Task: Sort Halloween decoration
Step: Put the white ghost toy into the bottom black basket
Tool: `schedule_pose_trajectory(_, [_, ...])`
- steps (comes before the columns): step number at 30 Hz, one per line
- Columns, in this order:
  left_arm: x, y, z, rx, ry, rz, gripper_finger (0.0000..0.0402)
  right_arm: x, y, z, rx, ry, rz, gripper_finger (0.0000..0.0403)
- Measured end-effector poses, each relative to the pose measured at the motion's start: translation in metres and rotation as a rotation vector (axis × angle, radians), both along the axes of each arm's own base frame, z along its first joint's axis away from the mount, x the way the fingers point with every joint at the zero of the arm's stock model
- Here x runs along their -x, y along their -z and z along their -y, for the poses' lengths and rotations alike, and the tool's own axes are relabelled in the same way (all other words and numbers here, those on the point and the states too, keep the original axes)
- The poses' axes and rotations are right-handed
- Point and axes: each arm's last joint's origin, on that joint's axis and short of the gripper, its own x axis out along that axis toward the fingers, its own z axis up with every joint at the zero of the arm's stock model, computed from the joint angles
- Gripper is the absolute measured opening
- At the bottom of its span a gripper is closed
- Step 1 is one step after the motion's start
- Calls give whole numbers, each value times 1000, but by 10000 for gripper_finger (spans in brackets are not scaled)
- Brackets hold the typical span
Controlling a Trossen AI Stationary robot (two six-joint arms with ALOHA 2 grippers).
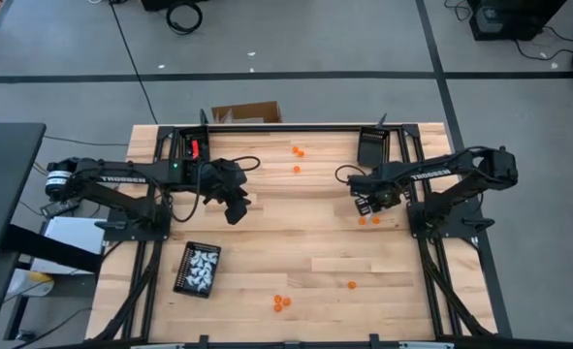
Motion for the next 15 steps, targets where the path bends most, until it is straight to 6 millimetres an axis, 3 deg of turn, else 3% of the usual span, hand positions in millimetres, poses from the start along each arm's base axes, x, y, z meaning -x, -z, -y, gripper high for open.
schedule_pose_trajectory(7, [0,0,0,-8,-9,-1,155,8,14,6,-22,49,37,139])
schedule_pose_trajectory(15, [0,0,0,-2,-16,0,155,9,15,13,-38,47,53,132])
